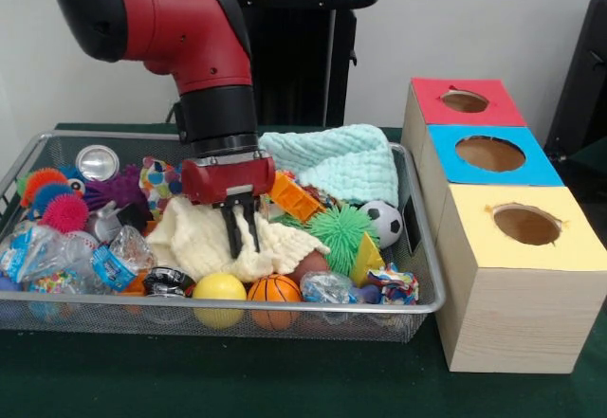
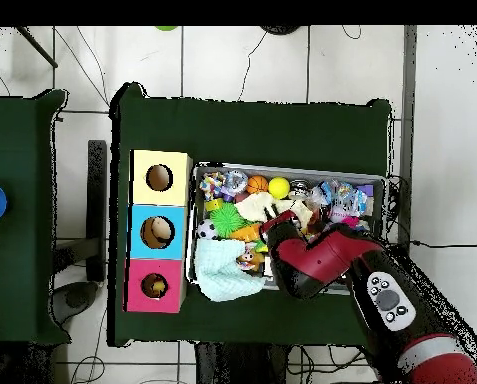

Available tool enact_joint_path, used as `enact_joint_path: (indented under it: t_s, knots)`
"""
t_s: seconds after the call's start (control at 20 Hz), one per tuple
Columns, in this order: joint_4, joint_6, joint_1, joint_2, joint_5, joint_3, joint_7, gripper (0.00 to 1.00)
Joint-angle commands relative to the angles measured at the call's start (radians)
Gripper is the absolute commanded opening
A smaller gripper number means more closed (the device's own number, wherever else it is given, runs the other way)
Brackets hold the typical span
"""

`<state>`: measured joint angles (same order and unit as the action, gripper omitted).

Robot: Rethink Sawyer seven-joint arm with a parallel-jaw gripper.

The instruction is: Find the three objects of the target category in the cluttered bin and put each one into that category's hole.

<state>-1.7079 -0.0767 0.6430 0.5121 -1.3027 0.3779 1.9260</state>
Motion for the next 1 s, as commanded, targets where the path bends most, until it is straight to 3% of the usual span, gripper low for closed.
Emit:
enact_joint_path:
  t_s: [0.05,0.1,0.2,0.3,0.5,0.75,1.0]
  knots:
    - [-0.061,0.075,-0.021,0.013,0.073,-0.03,0.089,0.0]
    - [-0.101,0.139,0.059,0.027,0.091,0.064,0.027,0.0]
    - [-0.156,0.266,0.171,0.064,0.174,0.166,-0.11,0.0]
    - [-0.19,0.384,0.238,0.133,0.265,0.212,-0.26,0.0]
    - [-0.169,0.543,0.246,0.233,0.318,0.185,-0.445,0.0]
    - [-0.147,0.61,0.265,0.25,0.279,0.168,-0.469,0.0]
    - [-0.127,0.617,0.248,0.164,0.184,0.12,-0.39,0.0]
